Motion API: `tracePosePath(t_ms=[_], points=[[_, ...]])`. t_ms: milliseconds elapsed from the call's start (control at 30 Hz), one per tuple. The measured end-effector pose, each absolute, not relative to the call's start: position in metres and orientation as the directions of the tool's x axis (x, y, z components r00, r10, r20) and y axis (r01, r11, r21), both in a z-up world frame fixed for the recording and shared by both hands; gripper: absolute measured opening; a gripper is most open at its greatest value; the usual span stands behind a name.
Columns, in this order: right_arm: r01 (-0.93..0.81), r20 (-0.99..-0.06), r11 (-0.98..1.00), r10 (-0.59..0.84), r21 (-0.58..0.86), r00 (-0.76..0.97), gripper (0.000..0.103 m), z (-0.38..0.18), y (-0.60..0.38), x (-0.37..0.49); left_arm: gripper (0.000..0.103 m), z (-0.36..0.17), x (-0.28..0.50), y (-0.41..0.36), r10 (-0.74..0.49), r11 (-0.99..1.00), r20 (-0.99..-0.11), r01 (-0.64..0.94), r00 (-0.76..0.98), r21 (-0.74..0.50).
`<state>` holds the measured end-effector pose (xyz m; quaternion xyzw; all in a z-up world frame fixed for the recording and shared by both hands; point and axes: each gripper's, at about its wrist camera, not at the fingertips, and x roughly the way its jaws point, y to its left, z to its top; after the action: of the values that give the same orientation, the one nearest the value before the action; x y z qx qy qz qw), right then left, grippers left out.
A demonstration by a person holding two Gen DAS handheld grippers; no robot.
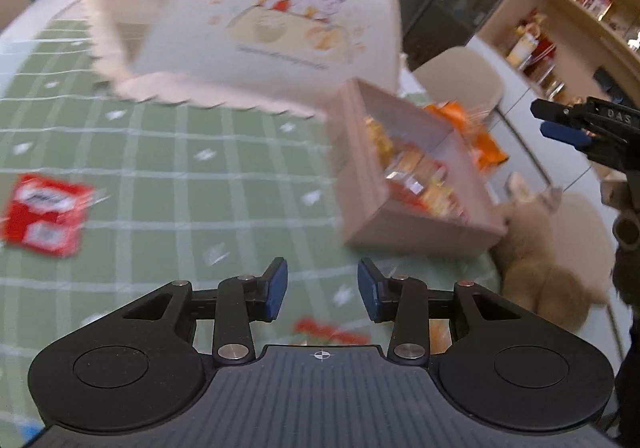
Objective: Organize snacks
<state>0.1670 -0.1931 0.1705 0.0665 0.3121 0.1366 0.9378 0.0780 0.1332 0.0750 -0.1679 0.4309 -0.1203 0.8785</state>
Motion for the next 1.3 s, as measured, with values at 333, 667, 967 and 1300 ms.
tracePosePath(t_ms=[333, 667, 967, 1300], points=[[-0.478, -0.753, 0.865, 0.416, 0.154, 0.510, 0.045, 0.078, -0.127, 0.094, 0.043, 0.068, -0.016, 0.202, -0.266, 0.908, -0.858, -0.185, 0.440, -0.376], [-0.630, -0.781, 0.769, 0.460, 0.111, 0.424, 0.046, 0.048, -0.066, 0.044, 0.043, 0.047, -0.046, 0.198, -0.289, 0.913, -0.924, -0.219, 0.250, -0.344], [-0.612, -0.797, 0.784, 0.435, 0.106, 0.419, 0.052, 0.042, -0.077, 0.032, 0.043, 0.049, -0.035, 0.234, -0.107, 0.874, -0.882, -0.380, 0.460, -0.305], [-0.585, -0.804, 0.809, 0.387, 0.060, 0.451, 0.052, 0.041, -0.075, 0.036, 0.043, 0.056, 0.035, 0.202, -0.254, 0.887, -0.743, -0.157, 0.619, -0.434]])
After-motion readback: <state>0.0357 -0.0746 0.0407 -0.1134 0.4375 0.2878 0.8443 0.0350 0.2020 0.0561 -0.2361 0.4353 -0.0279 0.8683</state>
